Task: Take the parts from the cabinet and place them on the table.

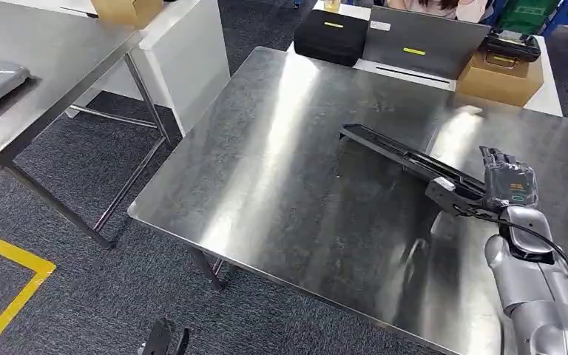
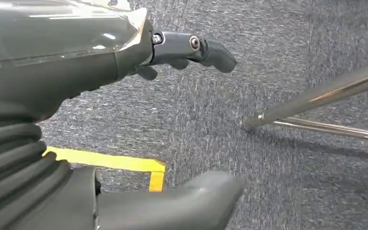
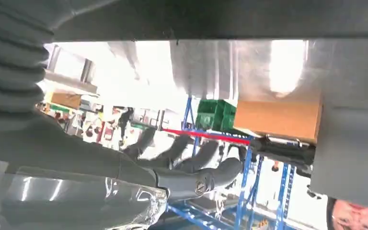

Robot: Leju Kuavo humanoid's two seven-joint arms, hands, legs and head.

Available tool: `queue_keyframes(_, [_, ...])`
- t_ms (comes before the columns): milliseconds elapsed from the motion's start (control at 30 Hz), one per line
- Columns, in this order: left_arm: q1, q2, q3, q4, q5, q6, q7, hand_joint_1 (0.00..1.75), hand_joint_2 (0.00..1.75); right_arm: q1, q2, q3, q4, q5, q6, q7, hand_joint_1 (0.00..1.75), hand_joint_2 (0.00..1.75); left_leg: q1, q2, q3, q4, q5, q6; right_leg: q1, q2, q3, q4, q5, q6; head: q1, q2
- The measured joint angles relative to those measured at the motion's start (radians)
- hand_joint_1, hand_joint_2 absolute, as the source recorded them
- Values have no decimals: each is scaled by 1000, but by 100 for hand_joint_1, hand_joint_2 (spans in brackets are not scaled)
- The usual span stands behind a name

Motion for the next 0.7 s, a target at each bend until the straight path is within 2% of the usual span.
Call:
queue_keyframes(300, [0, 1, 9, 0, 0, -12, 15, 0, 0, -7, 17, -5, 34, -45, 24, -34, 0, 0, 0, 0, 0, 0, 0, 0, 0, 0, 0, 0, 0, 0, 0, 0])
queue_keyframes(367, [0, 2, 14, 0, -1, -17, 17, 0, 0, -9, 20, -8, 39, -83, 50, -65, 0, 0, 0, 0, 0, 0, 0, 0, 0, 0, 0, 0, 0, 0, 1, 0])
queue_keyframes(433, [0, 2, 18, 0, -7, -20, 21, 0, 0, -9, 29, -18, 40, -149, 99, -114, 0, 0, 0, 0, 0, 0, 0, 0, 0, 0, 0, 0, 0, 0, 0, 0])
queue_keyframes(500, [-1, 6, 23, 0, -13, -28, 29, 0, 0, -7, 41, -25, 38, -267, 207, -171, 0, 0, 0, 2, 0, 0, 0, 0, 0, 2, 0, 0, 0, 0, 1, 0])
queue_keyframes(600, [-2, 10, 26, 0, -20, -32, 45, 0, 0, -4, 58, -24, 30, -341, 321, -166, 0, 0, 0, 2, 0, 0, 0, 0, 0, 2, 0, 0, 0, 0, 0, 0])
queue_keyframes(700, [0, 12, 31, 0, -22, -34, 54, 0, 0, -5, 66, -24, 10, -372, 369, -151, 0, 0, 0, 2, 0, 0, 0, 0, 0, 2, 0, 0, 0, 0, 0, 0])
